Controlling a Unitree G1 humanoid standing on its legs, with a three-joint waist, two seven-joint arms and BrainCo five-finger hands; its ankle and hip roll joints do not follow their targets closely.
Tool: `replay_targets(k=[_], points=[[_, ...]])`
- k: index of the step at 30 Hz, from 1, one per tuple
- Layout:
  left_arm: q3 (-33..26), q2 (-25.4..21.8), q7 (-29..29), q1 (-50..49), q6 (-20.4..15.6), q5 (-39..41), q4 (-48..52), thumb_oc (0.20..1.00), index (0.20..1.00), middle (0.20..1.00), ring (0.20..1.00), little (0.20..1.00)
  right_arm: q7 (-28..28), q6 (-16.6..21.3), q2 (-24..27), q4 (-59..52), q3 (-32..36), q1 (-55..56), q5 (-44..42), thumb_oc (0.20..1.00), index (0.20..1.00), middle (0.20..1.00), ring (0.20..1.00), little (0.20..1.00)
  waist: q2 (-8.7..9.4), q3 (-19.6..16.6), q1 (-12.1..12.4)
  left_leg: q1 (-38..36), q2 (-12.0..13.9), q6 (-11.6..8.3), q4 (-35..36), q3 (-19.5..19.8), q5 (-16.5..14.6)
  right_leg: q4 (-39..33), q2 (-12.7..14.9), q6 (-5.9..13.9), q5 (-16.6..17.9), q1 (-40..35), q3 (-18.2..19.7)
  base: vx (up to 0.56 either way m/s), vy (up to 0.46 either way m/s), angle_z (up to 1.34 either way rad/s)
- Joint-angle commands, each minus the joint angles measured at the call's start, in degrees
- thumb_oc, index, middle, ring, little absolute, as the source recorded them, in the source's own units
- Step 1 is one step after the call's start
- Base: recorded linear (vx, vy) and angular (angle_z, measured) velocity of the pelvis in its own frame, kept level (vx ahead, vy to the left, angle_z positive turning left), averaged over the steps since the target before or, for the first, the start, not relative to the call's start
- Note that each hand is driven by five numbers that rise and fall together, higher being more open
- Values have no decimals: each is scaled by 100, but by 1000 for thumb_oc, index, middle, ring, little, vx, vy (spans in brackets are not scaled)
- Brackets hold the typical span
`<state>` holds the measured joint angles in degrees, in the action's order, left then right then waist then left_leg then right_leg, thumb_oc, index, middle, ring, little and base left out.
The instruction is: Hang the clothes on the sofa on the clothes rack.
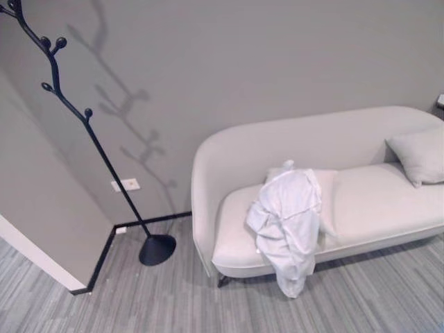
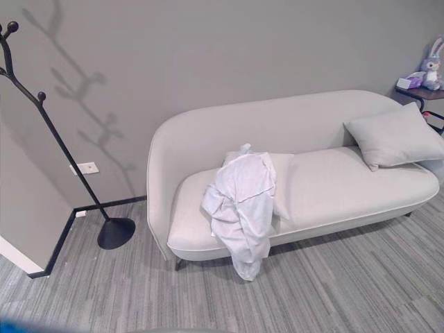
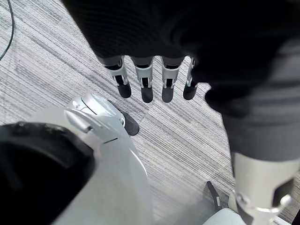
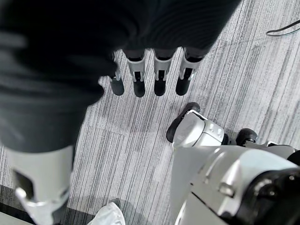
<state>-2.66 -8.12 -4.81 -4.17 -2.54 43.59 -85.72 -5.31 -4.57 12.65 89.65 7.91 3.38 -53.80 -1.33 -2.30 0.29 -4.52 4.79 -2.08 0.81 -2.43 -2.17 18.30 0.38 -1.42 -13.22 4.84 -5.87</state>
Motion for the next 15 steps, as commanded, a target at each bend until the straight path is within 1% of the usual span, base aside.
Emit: replay_targets(k=[1, 2, 3, 4, 5, 6, 7, 8, 9, 11, 12, 13, 15], points=[[-376, 9, 40, 313, -170, -35, -36, 1000, 1000, 1000, 1000, 1000, 9, 125, -257, 291, -22, -514, 168, 1000, 1000, 1000, 1000, 1000, 397, 199, -28, -250, -133, -84, 165, 33, 82, -2131, 102, 453, 1180, -1180, -7, -107, -78, -1], [-353, 18, 41, 363, -186, 19, -7, 1000, 1000, 1000, 1000, 1000, 21, 133, -239, 274, -37, -550, 172, 1000, 1000, 1000, 1000, 1000, 427, 290, -25, -75, -131, -89, -122, 36, 47, -2033, 107, 408, 1145, -1128, 18, -88, -49, -4], [-354, 18, 42, 370, -186, 21, -8, 1000, 1000, 1000, 1000, 1000, 22, 133, -240, 275, -34, -557, 172, 1000, 1000, 1000, 1000, 1000, 427, 288, -27, -35, -131, -88, -179, 40, 21, -2016, 109, 407, 1138, -1109, 16, -155, -71, -4], [-315, 28, 47, 448, -202, 67, 53, 1000, 1000, 1000, 1000, 1000, 41, 155, -208, 236, -73, -624, 196, 1000, 1000, 1000, 1000, 1000, 468, 438, -10, 319, -172, -151, -808, 53, 66, -1911, 107, 341, 1108, -1040, 32, -144, -77, -11], [-285, 40, 50, 502, -208, 93, 107, 1000, 1000, 1000, 1000, 1000, 64, 180, -188, 215, -87, -665, 201, 1000, 1000, 1000, 1000, 1000, 494, 507, 8, 577, -188, -184, -1251, 98, 131, -1851, 98, 298, 1098, -1000, 36, -145, -77, -2], [-284, 40, 52, 507, -207, 94, 108, 1000, 1000, 1000, 1000, 1000, 65, 180, -189, 217, -83, -672, 202, 1000, 1000, 1000, 1000, 1000, 489, 504, 3, 621, -182, -186, -1312, 108, 107, -1842, 92, 296, 1096, -983, 30, -73, -59, 5], [-259, 78, 70, 570, -253, 204, 188, 1000, 1000, 1000, 1000, 1000, 106, 224, -146, 204, -103, -717, 235, 1000, 1000, 1000, 1000, 1000, 482, 580, 36, 969, -147, -201, -1728, 236, 351, -1758, 71, 241, 1043, -950, 10, -31, -25, 5], [-259, 78, 70, 570, -253, 204, 188, 1000, 1000, 1000, 1000, 1000, 106, 224, -146, 204, -103, -718, 235, 1000, 1000, 1000, 1000, 1000, 480, 575, 32, 979, -146, -201, -1735, 240, 348, -1756, 70, 241, 1043, -944, 7, 15, -18, -7], [-269, 110, 73, 592, -293, 292, 240, 1000, 1000, 1000, 1000, 1000, 126, 241, -107, 215, -120, -724, 325, 1000, 1000, 1000, 1000, 1000, 489, 568, 45, 1143, -65, -162, -1528, 230, 391, -1740, 108, 264, 1004, -937, 12, 88, 16, -19], [-238, 125, 49, 566, -320, 301, 289, 1000, 1000, 1000, 1000, 1000, 126, 230, -89, 191, -150, -703, 404, 1000, 1000, 1000, 1000, 1000, 527, 514, 66, 1168, -22, -133, -1129, 230, 393, -1750, 150, 287, 973, -952, 52, 118, 21, 6], [-238, 125, 49, 565, -320, 301, 289, 1000, 1000, 1000, 1000, 1000, 126, 230, -89, 190, -150, -702, 404, 1000, 1000, 1000, 1000, 1000, 529, 514, 68, 1163, -23, -133, -1123, 228, 396, -1749, 152, 288, 973, -953, 54, 136, 50, 27], [-218, 117, 42, 561, -322, 309, 294, 1000, 1000, 1000, 1000, 1000, 133, 234, -69, 175, -177, -696, 471, 1000, 1000, 1000, 1000, 1000, 487, 489, 93, 1275, 66, -179, -676, 276, 679, -1760, 115, 282, 905, -992, 87, 135, 60, 27], [-204, 150, 72, 575, -343, 433, 292, 1000, 1000, 1000, 1000, 1000, 167, 241, -79, 185, -200, -700, 440, 1000, 1000, 1000, 1000, 1000, 416, 528, 149, 1533, 114, -291, -38, 355, 1139, -1757, 60, 253, 793, -1077, 199, 204, 94, 9]])
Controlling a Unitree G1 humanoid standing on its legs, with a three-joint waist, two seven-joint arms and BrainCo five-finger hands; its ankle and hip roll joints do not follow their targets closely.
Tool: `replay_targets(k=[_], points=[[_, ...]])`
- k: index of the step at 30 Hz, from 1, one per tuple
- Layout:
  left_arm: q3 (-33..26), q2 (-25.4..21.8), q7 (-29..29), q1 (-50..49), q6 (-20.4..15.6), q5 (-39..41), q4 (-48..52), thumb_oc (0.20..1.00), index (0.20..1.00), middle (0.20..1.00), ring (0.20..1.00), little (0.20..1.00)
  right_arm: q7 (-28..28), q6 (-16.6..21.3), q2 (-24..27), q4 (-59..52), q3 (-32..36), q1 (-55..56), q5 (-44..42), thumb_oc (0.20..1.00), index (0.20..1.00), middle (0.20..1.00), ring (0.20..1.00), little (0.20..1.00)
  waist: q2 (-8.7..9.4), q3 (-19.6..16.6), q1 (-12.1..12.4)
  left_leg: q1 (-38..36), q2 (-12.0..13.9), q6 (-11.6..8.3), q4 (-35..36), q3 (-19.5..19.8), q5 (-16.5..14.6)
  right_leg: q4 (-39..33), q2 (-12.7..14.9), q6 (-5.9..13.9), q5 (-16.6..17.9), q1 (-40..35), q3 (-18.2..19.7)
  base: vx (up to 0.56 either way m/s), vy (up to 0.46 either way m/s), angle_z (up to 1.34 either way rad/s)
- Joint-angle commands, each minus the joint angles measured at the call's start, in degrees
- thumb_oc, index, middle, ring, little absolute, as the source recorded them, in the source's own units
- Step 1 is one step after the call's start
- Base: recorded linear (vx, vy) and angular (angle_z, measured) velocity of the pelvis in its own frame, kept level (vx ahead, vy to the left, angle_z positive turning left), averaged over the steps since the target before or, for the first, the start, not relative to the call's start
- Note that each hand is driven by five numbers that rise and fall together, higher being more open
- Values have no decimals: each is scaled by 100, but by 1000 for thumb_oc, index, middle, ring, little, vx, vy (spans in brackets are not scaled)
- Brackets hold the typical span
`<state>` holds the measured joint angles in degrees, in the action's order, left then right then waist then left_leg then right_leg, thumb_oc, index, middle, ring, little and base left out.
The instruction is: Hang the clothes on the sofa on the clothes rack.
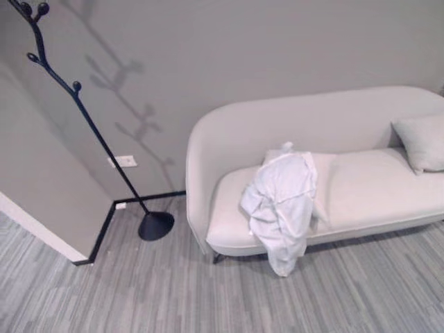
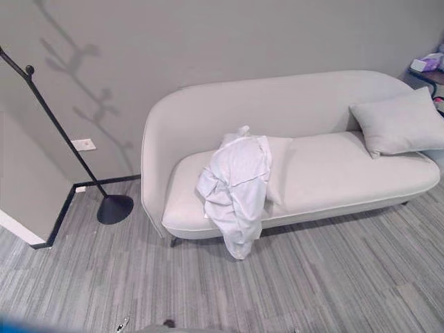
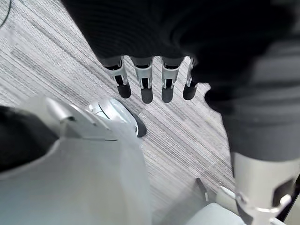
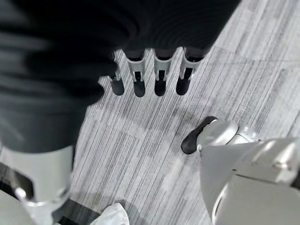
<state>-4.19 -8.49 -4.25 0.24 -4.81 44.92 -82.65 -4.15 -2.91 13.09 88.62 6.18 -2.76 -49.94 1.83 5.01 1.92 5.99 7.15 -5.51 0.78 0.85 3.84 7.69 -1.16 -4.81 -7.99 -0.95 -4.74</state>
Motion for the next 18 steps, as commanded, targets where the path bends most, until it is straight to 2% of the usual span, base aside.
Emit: replay_targets(k=[1, 4, 8, 9, 13, 16, 18], points=[[-49, 203, 22, 138, -122, 353, -19, 1000, 1000, 1000, 1000, 1000, 56, 66, -132, 290, -28, -84, 40, 1000, 1000, 1000, 1000, 1000, 87, -178, -7, 520, -108, 25, 142, -17, 612, -692, 215, 598, 222, -552, 128, 241, 122, -12], [-93, 316, 71, 65, -134, 560, -63, 1000, 1000, 1000, 1000, 1000, 64, 22, -123, 296, -29, -28, 90, 1000, 1000, 1000, 1000, 1000, -41, -226, 36, 604, -3, -87, 422, -62, 746, -776, 234, 662, 55, -894, 313, 289, 166, -49], [-60, 322, 55, 12, -112, 355, -105, 1000, 1000, 1000, 1000, 1000, 23, -16, -134, 349, 1, 52, 268, 1000, 1000, 1000, 1000, 1000, -109, -388, 75, 415, 6, -86, 422, 24, 807, -877, 344, 751, -19, -1151, 465, 312, 196, -53], [5, 274, 9, -2, -122, 158, -135, 1000, 1000, 1000, 1000, 1000, -20, -25, -148, 388, 28, 109, 322, 1000, 1000, 1000, 1000, 1000, -53, -454, 63, 341, -44, -36, 317, -86, 756, -911, 517, 846, -26, -1257, 515, 365, 264, -58], [58, 110, 46, 55, -113, -158, -127, 1000, 1000, 1000, 1000, 1000, 0, 8, -156, 407, 6, 72, 481, 1000, 1000, 1000, 1000, 1000, 61, -543, 72, 316, -219, 153, 74, -310, 498, -824, 843, 1048, 121, -1151, 594, 230, 210, -34], [104, 62, 115, 58, -161, -300, -105, 1000, 1000, 1000, 1000, 1000, 206, 191, -129, 328, -56, -41, 799, 1000, 1000, 1000, 1000, 1000, 77, -596, 82, 212, -420, 320, 128, -448, 350, -635, 1059, 1221, 357, -1009, 666, 169, 196, -11], [129, 53, 174, 80, -194, -340, -71, 1000, 1000, 1000, 1000, 1000, 279, 218, -140, 279, -92, -92, 895, 1000, 1000, 1000, 1000, 1000, 75, -594, 103, 171, -474, 369, 165, -492, 308, -537, 1105, 1262, 392, -934, 691, 72, 115, -18]])
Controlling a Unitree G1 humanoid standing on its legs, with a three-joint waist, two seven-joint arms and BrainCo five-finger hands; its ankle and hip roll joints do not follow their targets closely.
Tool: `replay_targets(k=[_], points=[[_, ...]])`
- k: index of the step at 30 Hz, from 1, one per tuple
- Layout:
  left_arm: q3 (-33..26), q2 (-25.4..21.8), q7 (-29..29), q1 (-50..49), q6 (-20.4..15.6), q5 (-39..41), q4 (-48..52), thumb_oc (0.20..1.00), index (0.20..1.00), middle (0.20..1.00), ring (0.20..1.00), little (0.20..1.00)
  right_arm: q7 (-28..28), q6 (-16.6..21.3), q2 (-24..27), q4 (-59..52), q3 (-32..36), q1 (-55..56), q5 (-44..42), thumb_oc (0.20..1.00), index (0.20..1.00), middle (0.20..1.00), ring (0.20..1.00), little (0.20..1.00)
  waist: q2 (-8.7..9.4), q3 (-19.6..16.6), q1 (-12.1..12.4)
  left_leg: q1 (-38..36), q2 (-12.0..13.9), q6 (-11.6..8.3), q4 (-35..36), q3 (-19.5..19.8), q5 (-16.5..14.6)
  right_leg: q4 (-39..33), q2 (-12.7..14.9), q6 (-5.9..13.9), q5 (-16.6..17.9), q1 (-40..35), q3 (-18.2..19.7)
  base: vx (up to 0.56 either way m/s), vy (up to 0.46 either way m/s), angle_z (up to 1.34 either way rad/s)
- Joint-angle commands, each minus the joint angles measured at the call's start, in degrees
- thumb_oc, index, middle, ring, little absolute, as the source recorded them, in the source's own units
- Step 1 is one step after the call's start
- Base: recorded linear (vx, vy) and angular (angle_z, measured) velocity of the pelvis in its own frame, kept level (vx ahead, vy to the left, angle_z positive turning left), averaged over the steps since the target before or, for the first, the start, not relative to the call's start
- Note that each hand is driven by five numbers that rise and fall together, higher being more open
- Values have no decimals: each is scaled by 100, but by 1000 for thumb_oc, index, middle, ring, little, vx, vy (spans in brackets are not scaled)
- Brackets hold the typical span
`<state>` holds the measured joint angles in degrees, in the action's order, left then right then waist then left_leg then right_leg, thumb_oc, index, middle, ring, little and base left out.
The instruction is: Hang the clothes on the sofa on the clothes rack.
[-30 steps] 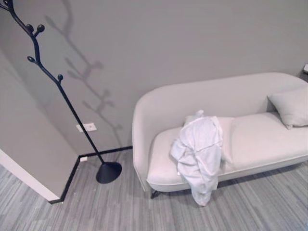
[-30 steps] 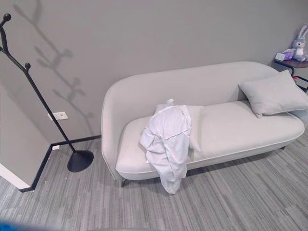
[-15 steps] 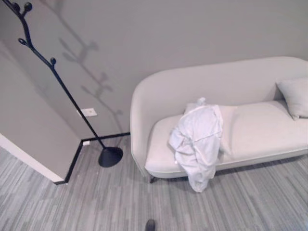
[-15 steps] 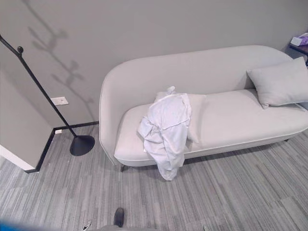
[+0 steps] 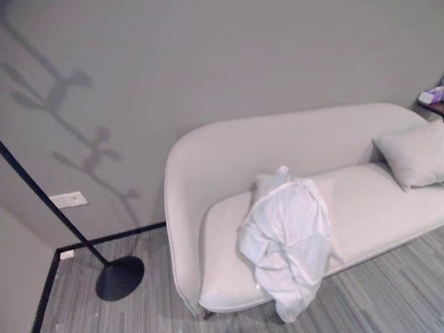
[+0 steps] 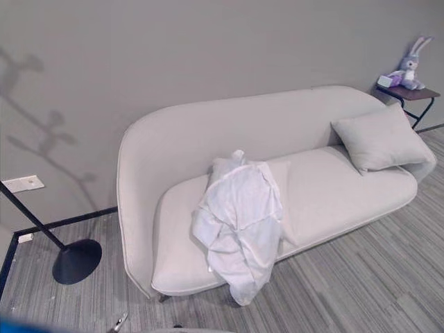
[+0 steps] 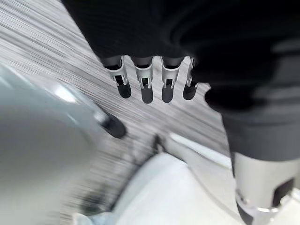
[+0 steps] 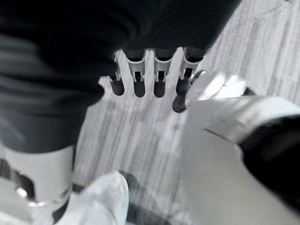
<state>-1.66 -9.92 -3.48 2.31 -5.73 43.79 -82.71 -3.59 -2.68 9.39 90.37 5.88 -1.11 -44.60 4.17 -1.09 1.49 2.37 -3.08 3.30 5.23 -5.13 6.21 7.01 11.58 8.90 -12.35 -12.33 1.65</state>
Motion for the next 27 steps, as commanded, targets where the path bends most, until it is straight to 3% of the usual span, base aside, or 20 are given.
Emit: replay_targets(k=[1, 3, 4, 5, 7, 9, 12, 13, 14, 16, 19, 25, 27], points=[[-88, 181, 129, -113, -129, -277, -23, 1000, 1000, 1000, 1000, 1000, 284, 222, 219, 61, -69, -305, 386, 1000, 1000, 1000, 1000, 1000, -163, 27, 152, 490, 497, -463, -266, 78, 30, -327, -119, -70, 905, 267, 61, 120, 178, -17], [-45, 101, 209, -94, -146, -306, 103, 1000, 1000, 1000, 1000, 1000, 546, 358, 272, -92, -79, -450, 565, 1000, 1000, 1000, 1000, 1000, -205, 114, 160, 267, 330, -302, -190, 59, -127, 389, -38, 14, 1202, 568, 44, 137, 203, -24], [-45, 101, 210, -94, -146, -306, 103, 1000, 1000, 1000, 1000, 1000, 546, 357, 272, -93, -79, -450, 566, 1000, 1000, 1000, 1000, 1000, -204, 114, 164, 267, 331, -301, -189, 56, -127, 394, -37, 14, 1199, 573, 48, 77, 212, -25], [-13, 38, 332, -120, -215, -251, 294, 1000, 1000, 1000, 1000, 1000, 949, 562, 304, -572, -279, -605, 897, 1000, 1000, 1000, 1000, 1000, -311, 363, 118, 98, 270, -151, -173, 111, -204, 1317, -64, 38, 1692, 1034, 44, 25, 132, -18], [-8, 31, 378, -186, -231, -241, 352, 1000, 1000, 1000, 1000, 1000, 1202, 633, 323, -862, -387, -673, 1207, 1000, 1000, 1000, 1000, 1000, -385, 418, 143, -25, 280, -135, -128, 112, -262, 1435, 47, 32, 1758, 1161, -194, 77, 76, 6], [-187, -12, 459, -316, -260, -189, 471, 1000, 1000, 1000, 1000, 1000, 1841, 720, 401, -2131, -716, -563, 2326, 1000, 1000, 1000, 1000, 1000, -452, 397, 120, -105, 392, -234, -59, 106, -369, 601, 338, 13, 1654, 1337, -618, 143, -115, -7], [-360, -24, 553, -344, -283, -124, 578, 1000, 1000, 1000, 1000, 1000, 2237, 502, 647, -3486, -724, -193, 3363, 1000, 1000, 1000, 1000, 1000, -355, 468, 5, -167, 406, -324, -78, 178, -503, -473, 443, 89, 1727, 1302, -614, 89, -153, -17], [-390, -24, 563, -387, -292, -132, 599, 1000, 1000, 1000, 1000, 1000, 2275, 419, 682, -3695, -790, -117, 3647, 1000, 1000, 1000, 1000, 1000, -289, 495, 9, -201, 390, -349, -69, 143, -492, -453, 481, 177, 1907, 1320, -587, 83, -212, 44], [-533, -7, 619, -370, -294, -34, 529, 1000, 1000, 1000, 1000, 1000, 2277, 321, 777, -4067, -887, -14, 4006, 1000, 1000, 1000, 1000, 1000, -195, 462, -17, -225, 479, -440, -23, 189, -454, -561, 373, 220, 1917, 1324, -484, 82, -196, 56], [-608, 90, 601, -505, -270, -99, 616, 1000, 1000, 1000, 1000, 1000, 2157, 264, 963, -4529, -930, 186, 4477, 1000, 1000, 1000, 1000, 1000, -129, 369, -11, -277, 567, -513, -23, 210, -488, -759, 300, 204, 1951, 1151, -620, 143, -186, 43], [-681, 89, 571, -554, -233, -278, 505, 1000, 1000, 1000, 1000, 1000, 2174, 229, 1144, -4582, -1051, 281, 5091, 1000, 1000, 1000, 1000, 1000, -116, 319, -18, -261, 701, -619, -23, 365, -478, -982, 129, 127, 1798, 926, -822, 104, -128, 11], [-762, 107, 583, -678, -273, -265, 363, 1000, 1000, 1000, 1000, 1000, 2255, 371, 1050, -4457, -1200, 301, 5157, 1000, 1000, 1000, 1000, 1000, -126, 312, 30, -268, 795, -699, -23, 442, -505, -1180, 22, 80, 1638, 744, -934, 86, -30, 13], [-679, 104, 613, -683, -336, -299, 346, 1000, 1000, 1000, 1000, 1000, 2275, 519, 971, -3933, -1398, 43, 4997, 1000, 1000, 1000, 1000, 1000, -159, 355, 70, -208, 807, -717, -23, 446, -509, -1201, 18, 79, 1584, 800, -944, 0, 0, 0]])
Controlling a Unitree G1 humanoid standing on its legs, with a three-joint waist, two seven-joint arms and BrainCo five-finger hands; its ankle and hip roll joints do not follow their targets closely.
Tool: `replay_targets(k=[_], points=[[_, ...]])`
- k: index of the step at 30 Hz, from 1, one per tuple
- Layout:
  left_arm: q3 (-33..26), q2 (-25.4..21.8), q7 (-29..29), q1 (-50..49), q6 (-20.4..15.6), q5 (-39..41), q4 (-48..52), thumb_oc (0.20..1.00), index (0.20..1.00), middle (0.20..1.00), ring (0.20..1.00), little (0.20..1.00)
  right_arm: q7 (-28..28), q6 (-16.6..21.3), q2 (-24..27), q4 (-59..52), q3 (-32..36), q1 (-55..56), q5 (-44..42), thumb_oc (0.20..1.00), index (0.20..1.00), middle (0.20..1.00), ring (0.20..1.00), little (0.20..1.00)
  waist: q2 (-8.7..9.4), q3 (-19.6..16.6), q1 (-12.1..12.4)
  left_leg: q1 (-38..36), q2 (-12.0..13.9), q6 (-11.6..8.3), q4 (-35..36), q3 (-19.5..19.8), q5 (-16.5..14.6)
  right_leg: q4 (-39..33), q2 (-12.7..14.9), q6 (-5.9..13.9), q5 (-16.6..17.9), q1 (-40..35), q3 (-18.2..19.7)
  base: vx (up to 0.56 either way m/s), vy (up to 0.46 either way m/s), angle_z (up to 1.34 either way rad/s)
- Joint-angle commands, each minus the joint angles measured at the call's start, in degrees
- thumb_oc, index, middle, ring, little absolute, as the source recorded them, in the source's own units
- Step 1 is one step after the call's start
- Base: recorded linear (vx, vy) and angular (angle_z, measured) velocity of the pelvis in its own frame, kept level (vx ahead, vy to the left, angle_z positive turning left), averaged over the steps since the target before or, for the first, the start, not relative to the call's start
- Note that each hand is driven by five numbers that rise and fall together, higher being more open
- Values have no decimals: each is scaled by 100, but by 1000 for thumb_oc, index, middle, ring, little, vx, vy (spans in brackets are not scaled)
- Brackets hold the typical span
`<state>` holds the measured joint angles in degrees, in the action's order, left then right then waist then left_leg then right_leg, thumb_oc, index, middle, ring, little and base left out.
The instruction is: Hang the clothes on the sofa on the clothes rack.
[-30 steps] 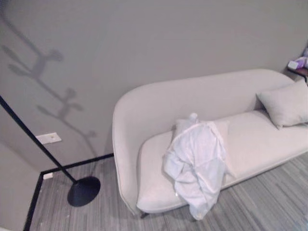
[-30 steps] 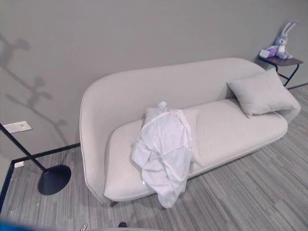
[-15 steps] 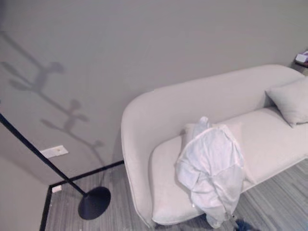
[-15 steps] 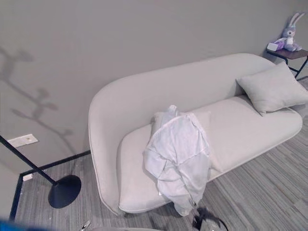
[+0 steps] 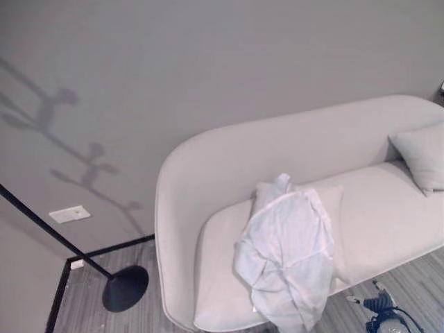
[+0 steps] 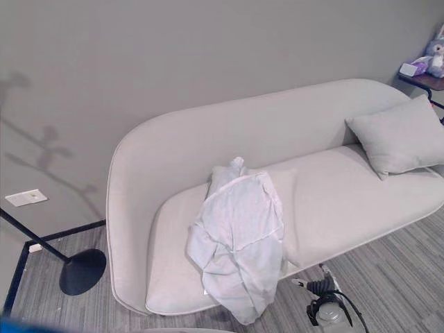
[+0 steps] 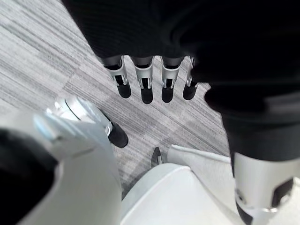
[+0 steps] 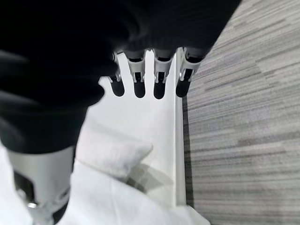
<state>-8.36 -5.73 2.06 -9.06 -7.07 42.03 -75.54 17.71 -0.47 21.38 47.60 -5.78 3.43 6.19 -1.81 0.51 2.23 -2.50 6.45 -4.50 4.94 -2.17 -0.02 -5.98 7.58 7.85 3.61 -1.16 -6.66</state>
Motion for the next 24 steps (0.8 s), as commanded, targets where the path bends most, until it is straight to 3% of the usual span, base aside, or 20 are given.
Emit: replay_targets(k=[1, 3, 7, 10, 13, 24], points=[[34, -302, 89, 449, -232, -135, -365, 1000, 1000, 1000, 1000, 1000, 246, 322, -264, 593, -324, -507, -60, 1000, 1000, 1000, 1000, 1000, 410, 206, 15, 300, -149, 62, 6, 145, 111, 98, 421, 190, -31, -296, -124, 27, 45, 1], [321, -232, 311, 536, -452, -34, -179, 1000, 1000, 1000, 1000, 1000, 875, 442, -404, 1679, -682, -1312, 20, 1000, 1000, 1000, 1000, 1000, 276, 403, 199, 518, -178, 66, 6, 181, 150, 98, 445, 200, -52, -135, -140, -36, 71, 1], [632, -208, 449, 704, -637, 167, 18, 1000, 1000, 1000, 1000, 1000, 1591, 356, -396, 2209, -1197, -1965, 549, 1000, 1000, 1000, 1000, 1000, 198, 615, 410, 862, -217, 85, 6, 220, 279, 98, 463, 190, -4, 154, -114, -76, 35, 17], [840, -211, 613, 776, -740, 225, 145, 1000, 1000, 1000, 1000, 1000, 2029, 266, -490, 2575, -1130, -2377, 397, 1000, 1000, 1000, 1000, 1000, 172, 692, 563, 1089, -247, 97, -80, 253, 314, 98, 495, 199, 22, 266, -138, -55, 9, 4], [1030, -177, 744, 841, -829, 179, 168, 1000, 1000, 1000, 1000, 1000, 2706, 45, -519, 2848, -1389, -2506, 921, 1000, 1000, 1000, 1000, 1000, 159, 717, 654, 1345, -289, 98, -209, 273, 320, 98, 549, 219, 66, 395, -197, -37, 9, 6], [1516, -70, 924, 991, -1032, 112, 528, 1000, 1000, 1000, 1000, 1000, 3134, -271, -459, 3393, -1267, -2882, 692, 1000, 1000, 1000, 1000, 1000, 63, 881, 781, 2159, -436, 89, -662, 414, 304, 98, 689, 227, 234, 869, -272, -37, 2, 6]])
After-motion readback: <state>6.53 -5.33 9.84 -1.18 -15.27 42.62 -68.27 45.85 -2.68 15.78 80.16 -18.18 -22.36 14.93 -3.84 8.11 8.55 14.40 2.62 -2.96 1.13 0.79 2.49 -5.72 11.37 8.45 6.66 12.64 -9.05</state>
